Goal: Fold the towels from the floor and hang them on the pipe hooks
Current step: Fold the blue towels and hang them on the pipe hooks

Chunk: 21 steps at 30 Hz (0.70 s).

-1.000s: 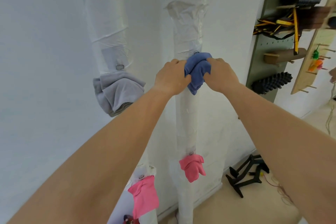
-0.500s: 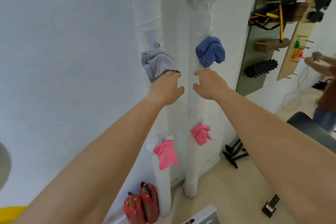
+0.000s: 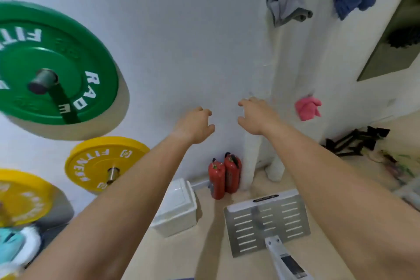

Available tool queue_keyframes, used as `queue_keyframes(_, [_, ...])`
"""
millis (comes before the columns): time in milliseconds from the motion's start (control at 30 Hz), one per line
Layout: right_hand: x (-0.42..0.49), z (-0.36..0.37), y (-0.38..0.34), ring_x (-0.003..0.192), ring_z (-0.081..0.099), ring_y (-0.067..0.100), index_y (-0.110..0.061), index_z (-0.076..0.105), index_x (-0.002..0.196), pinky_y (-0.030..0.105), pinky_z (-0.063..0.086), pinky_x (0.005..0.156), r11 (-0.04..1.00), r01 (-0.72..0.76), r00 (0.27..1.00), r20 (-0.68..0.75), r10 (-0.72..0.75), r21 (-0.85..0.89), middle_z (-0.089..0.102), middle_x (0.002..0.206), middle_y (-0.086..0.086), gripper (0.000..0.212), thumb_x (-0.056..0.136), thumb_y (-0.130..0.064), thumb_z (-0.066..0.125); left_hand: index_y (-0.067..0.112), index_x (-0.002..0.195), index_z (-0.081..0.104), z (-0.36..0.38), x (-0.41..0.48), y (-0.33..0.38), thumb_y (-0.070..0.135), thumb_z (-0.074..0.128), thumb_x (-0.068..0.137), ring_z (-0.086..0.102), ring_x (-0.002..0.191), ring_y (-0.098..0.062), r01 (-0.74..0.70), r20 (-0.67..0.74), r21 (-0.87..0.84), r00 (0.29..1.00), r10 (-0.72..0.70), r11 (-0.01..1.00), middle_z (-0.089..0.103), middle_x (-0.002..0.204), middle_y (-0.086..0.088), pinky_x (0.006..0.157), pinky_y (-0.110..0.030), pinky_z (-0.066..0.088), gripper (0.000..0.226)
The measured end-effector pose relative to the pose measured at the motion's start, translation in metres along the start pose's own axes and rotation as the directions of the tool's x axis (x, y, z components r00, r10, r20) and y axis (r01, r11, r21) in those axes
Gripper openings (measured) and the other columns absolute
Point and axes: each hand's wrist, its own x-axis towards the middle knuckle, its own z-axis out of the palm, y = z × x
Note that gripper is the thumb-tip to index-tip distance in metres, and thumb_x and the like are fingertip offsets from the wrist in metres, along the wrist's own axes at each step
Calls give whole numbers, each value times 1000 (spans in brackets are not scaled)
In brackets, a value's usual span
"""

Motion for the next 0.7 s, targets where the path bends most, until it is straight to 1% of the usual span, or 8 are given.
queue_keyframes(100, [-32, 73, -30, 130, 45, 36, -16, 45, 144, 46, 43, 104, 998, 40, 995, 85, -45, 58, 47, 140, 14, 54, 93, -31, 54, 18, 143, 47, 52, -54, -40, 39, 54, 95, 49, 128, -29, 94, 69, 8, 993, -94, 996, 48, 143, -7, 103, -45, 45, 54])
queue_keyframes(167, [-61, 127, -45, 126, 48, 37, -15, 47, 141, 46, 44, 103, 996, 41, 983, 176, -55, 85, 48, 138, 15, 52, 92, -30, 54, 16, 142, 48, 94, -96, -64, 38, 56, 94, 50, 127, -31, 150, 157, 14, 976, -150, 989, 48, 141, -11, 104, -45, 45, 54])
queue_keyframes(267, [-108, 202, -61, 116, 52, 39, -13, 51, 131, 46, 48, 94, 996, 22, 945, 323, -47, 82, 50, 130, 15, 42, 91, -26, 50, 16, 142, 46, 155, -162, -95, 36, 57, 94, 50, 126, -32, 234, 301, 3, 927, -224, 972, 47, 140, -11, 101, -44, 46, 53])
queue_keyframes(333, [-137, 248, -69, 113, 53, 39, -13, 51, 128, 46, 49, 92, 997, -6, 920, 392, -24, 77, 51, 127, 14, 41, 89, -25, 50, 17, 143, 45, 193, -201, -115, 35, 57, 94, 50, 126, -32, 285, 365, -5, 893, -264, 958, 46, 141, -10, 100, -44, 46, 54])
queue_keyframes(467, [-186, 349, -88, 124, 50, 36, -15, 50, 137, 46, 45, 102, 986, -71, 860, 511, -16, 150, 51, 137, 13, 49, 89, -27, 52, 14, 142, 47, 277, -264, -163, 35, 57, 95, 51, 123, -33, 353, 450, -28, 840, -304, 935, 48, 138, -12, 101, -43, 45, 52])
queue_keyframes(533, [-210, 411, -97, 129, 46, 34, -18, 46, 142, 45, 43, 105, 983, -94, 818, 575, -13, 157, 47, 142, 12, 51, 92, -28, 52, 15, 140, 48, 333, -293, -191, 34, 56, 94, 51, 122, -32, 412, 496, -58, 803, -332, 909, 49, 136, -11, 100, -42, 45, 50])
queue_keyframes(600, [-233, 480, -104, 126, 48, 34, -20, 43, 144, 44, 45, 102, 984, -103, 796, 605, -8, 148, 46, 143, 11, 51, 94, -30, 52, 16, 137, 50, 399, -325, -220, 33, 54, 95, 53, 119, -31, 476, 529, -66, 762, -374, 877, 51, 133, -10, 97, -39, 46, 45])
queue_keyframes(700, [-267, 596, -107, 120, 53, 34, -15, 50, 137, 41, 48, 94, 983, -127, 748, 664, 5, 136, 51, 136, 12, 43, 95, -23, 52, 16, 134, 50, 513, -379, -265, 32, 52, 96, 55, 116, -29, 559, 603, -43, 676, -424, 828, 52, 131, -8, 92, -39, 48, 42])
